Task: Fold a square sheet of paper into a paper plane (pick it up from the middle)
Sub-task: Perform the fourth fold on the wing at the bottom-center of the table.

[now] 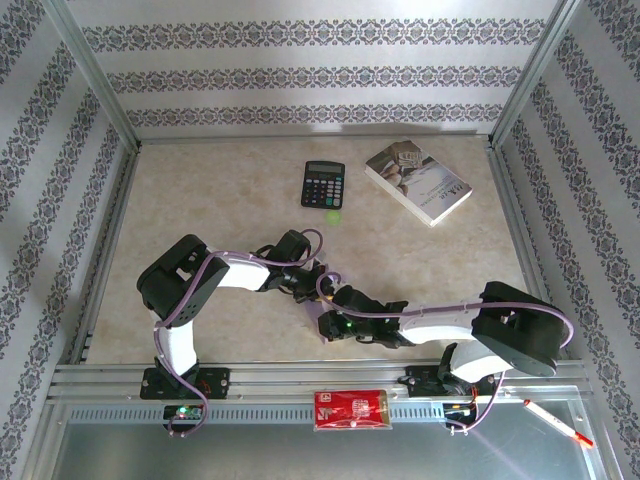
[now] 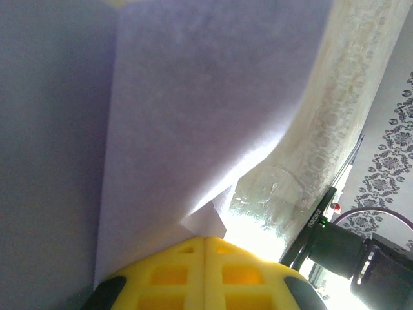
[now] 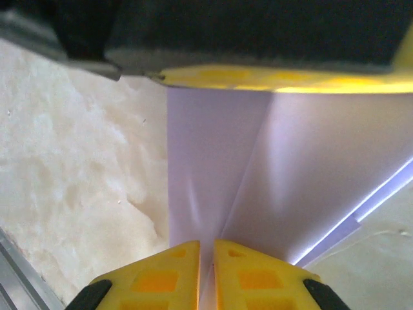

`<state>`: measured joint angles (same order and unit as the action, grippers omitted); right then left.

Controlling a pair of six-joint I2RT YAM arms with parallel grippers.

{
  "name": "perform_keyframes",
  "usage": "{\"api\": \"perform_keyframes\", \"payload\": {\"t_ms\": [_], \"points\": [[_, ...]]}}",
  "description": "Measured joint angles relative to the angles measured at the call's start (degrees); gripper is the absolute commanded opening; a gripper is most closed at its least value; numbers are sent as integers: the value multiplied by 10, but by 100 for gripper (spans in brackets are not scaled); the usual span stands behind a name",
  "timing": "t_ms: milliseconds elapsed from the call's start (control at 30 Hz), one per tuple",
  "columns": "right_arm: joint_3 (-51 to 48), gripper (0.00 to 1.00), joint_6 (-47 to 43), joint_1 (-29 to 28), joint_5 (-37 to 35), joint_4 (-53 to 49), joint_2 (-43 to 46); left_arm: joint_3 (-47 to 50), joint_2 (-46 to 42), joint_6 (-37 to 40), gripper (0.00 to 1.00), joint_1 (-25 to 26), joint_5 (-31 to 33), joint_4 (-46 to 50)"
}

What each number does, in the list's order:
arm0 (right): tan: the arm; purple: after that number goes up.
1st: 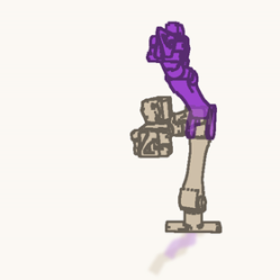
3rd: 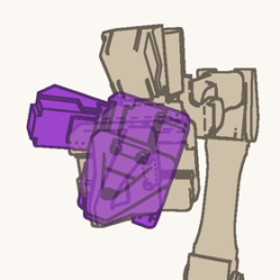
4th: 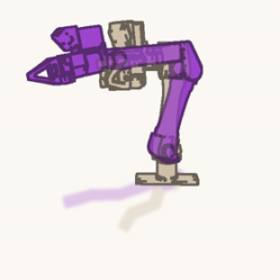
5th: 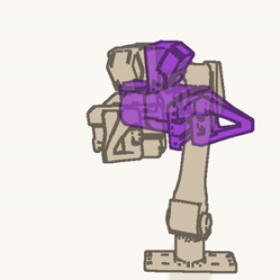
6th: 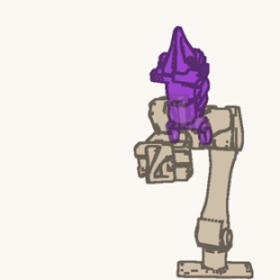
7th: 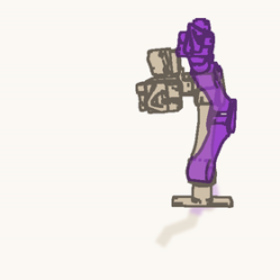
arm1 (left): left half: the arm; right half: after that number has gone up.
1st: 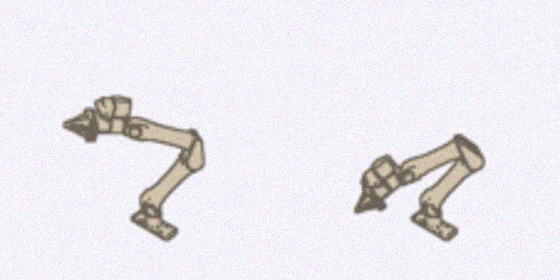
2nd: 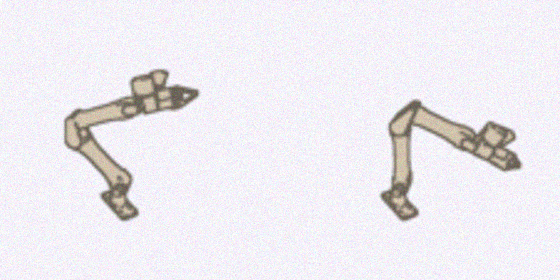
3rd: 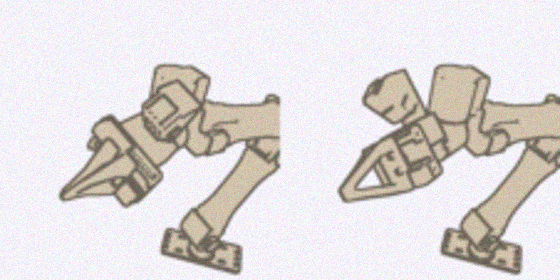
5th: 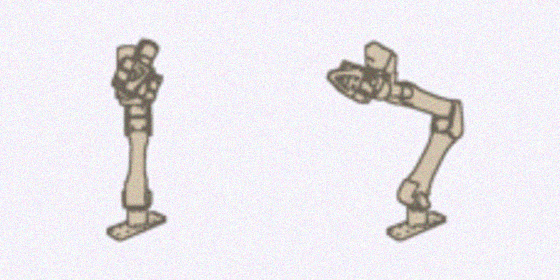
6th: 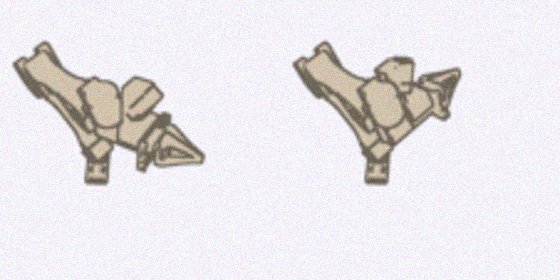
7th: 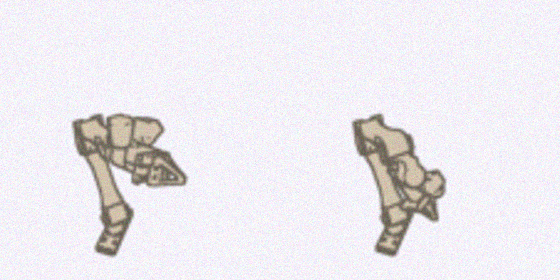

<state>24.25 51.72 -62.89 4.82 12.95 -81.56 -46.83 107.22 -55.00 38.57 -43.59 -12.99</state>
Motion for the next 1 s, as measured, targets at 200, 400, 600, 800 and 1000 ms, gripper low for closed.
{"api": "perform_keyframes", "payload": {"t_ms": [200,400,600,800,1000], "points": [[6,13,4,-16,-4,-13,0,2,0,2,0,0,-3,-2],[19,12,4,-34,-4,-39,-2,5,0,4,0,0,-4,-7],[27,12,-8,-40,4,-56,-2,5,0,6,0,0,-4,-8],[30,12,-25,-36,44,-79,14,7,0,7,0,0,-4,-10],[30,12,-27,-6,69,-85,45,7,0,7,0,0,-5,-12]]}}
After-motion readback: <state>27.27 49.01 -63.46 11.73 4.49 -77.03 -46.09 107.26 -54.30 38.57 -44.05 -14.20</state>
